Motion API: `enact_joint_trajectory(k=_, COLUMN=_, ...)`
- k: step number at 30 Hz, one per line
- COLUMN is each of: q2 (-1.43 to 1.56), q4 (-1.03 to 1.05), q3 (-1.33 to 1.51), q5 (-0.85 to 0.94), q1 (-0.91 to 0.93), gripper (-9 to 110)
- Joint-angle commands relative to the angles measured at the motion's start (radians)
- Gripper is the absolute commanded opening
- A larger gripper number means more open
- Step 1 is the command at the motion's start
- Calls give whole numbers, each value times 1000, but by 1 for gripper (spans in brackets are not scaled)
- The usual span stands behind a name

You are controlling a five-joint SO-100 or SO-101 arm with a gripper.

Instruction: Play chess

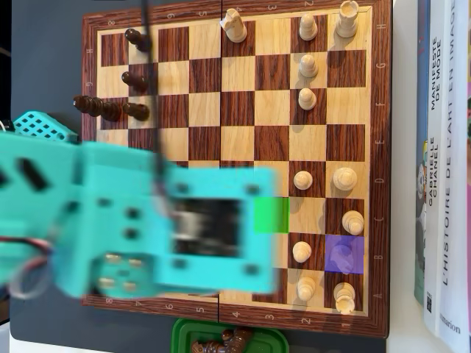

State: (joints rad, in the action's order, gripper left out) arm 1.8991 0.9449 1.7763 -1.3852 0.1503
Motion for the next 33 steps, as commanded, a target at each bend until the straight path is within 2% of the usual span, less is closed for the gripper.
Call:
enact_joint_trajectory(k=1, q2=-100, q4=2, q3=-147, q5=0, q1=23, gripper=17)
enact_joint_trajectory(k=15, q2=-388, q4=2, q3=-390, q5=0, q1=63, gripper=17)
enact_joint_trajectory(k=33, q2=-584, q4=-6, q3=-505, q5=0, q1=69, gripper=17)
